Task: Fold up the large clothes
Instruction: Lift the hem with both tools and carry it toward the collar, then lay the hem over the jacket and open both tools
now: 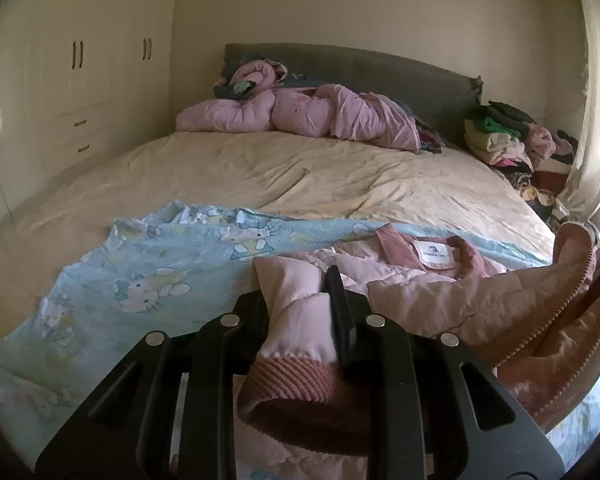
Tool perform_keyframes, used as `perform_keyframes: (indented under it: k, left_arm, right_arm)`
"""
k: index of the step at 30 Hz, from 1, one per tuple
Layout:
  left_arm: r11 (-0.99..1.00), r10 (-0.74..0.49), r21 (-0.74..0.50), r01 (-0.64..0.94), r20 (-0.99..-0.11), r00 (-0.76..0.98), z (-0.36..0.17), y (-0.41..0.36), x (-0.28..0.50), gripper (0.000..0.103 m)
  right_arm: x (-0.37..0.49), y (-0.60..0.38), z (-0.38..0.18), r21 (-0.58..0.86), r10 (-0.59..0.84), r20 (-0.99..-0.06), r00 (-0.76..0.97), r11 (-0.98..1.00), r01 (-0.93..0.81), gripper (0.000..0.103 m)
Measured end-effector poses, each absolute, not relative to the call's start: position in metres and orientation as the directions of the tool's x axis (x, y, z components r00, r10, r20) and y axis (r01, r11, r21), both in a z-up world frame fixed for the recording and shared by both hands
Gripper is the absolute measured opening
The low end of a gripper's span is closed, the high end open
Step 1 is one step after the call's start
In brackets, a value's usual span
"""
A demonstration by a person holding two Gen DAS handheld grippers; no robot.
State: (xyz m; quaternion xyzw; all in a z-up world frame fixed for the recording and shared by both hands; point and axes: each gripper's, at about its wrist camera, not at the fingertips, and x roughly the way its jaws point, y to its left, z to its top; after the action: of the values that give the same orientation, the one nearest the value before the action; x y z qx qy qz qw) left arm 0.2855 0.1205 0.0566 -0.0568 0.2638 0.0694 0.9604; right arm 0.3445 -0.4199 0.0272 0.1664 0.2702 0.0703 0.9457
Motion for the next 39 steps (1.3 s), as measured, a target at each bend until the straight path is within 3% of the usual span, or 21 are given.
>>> perform_keyframes:
  k: [14, 18, 21, 22, 23, 25, 29, 35, 38, 39]
  left_arm:
    - [0.977, 0.097, -0.113, -0.182, -0.525, 0.846, 0.029, 0.127, 0.312, 0.020]
    - [0.977, 0.073, -0.131, -0.166, -0.525, 0.848, 0.021, 0.132, 0.321, 0.020]
    - [0.978, 0.056, -0.142, -0.155, -0.533, 0.844, 0.015, 0.136, 0.328, 0.021]
    - [0.978, 0.053, -0.144, -0.153, -0.534, 0.844, 0.014, 0.137, 0.329, 0.021]
    - [0.978, 0.048, -0.146, -0.148, -0.535, 0.843, 0.014, 0.138, 0.331, 0.021]
    - [0.980, 0.048, -0.137, -0.142, -0.533, 0.844, 0.014, 0.137, 0.332, 0.021]
    - [0.982, 0.041, -0.134, -0.132, -0.530, 0.847, 0.014, 0.136, 0.332, 0.021]
    - [0.981, 0.035, -0.142, -0.129, -0.530, 0.847, 0.013, 0.139, 0.332, 0.024]
    - [0.982, 0.043, -0.134, -0.130, -0.513, 0.858, 0.017, 0.138, 0.330, 0.038]
    - [0.983, 0.053, -0.128, -0.135, -0.503, 0.863, 0.019, 0.138, 0.328, 0.055]
  right_arm:
    - [0.378, -0.408, 0.000, 0.316, 0.170, -0.535, 0.828, 0.949, 0.009, 0.016]
    - [0.380, -0.408, -0.002, 0.330, 0.183, -0.532, 0.826, 0.944, 0.003, 0.023]
    - [0.380, -0.408, -0.002, 0.370, 0.211, -0.514, 0.831, 0.929, -0.007, 0.035]
    - [0.379, -0.407, -0.002, 0.378, 0.217, -0.506, 0.834, 0.926, -0.012, 0.044]
    - [0.378, -0.406, 0.000, 0.383, 0.219, -0.493, 0.842, 0.924, -0.016, 0.065]
    - [0.371, -0.404, 0.003, 0.365, 0.172, -0.473, 0.864, 0.931, 0.014, 0.086]
    - [0.359, -0.393, -0.002, 0.391, 0.214, -0.455, 0.864, 0.920, -0.022, 0.086]
    - [0.342, -0.342, -0.033, 0.344, 0.312, -0.533, 0.787, 0.929, -0.136, 0.086]
    - [0.343, -0.318, -0.051, 0.285, 0.309, -0.591, 0.745, 0.944, -0.165, 0.086]
    - [0.344, -0.312, -0.056, 0.263, 0.299, -0.603, 0.739, 0.950, -0.170, 0.086]
